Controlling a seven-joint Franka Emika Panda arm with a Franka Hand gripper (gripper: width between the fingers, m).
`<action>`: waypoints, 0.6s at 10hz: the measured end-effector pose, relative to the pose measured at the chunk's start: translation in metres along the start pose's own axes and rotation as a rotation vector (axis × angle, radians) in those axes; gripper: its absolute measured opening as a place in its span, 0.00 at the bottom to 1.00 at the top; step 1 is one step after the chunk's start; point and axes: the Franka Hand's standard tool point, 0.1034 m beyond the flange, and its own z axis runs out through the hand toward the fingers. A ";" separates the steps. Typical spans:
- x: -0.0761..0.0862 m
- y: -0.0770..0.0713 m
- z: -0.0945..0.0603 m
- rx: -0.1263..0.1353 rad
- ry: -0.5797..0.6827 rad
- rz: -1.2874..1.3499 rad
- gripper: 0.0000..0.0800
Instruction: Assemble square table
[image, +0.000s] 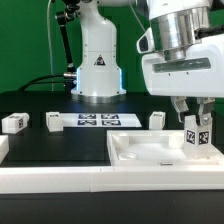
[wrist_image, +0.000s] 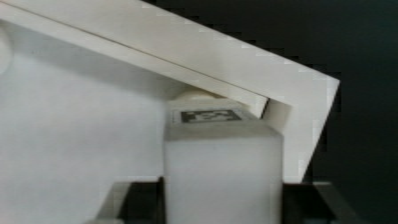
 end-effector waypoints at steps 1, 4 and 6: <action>0.000 0.000 0.000 -0.006 -0.004 -0.049 0.70; -0.006 -0.003 -0.002 -0.041 -0.018 -0.356 0.79; -0.006 -0.003 -0.002 -0.040 -0.021 -0.516 0.81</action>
Offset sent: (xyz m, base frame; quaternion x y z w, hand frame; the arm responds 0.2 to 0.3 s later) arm 0.0031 -0.0005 0.0052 0.0139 0.0074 -0.2255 0.9741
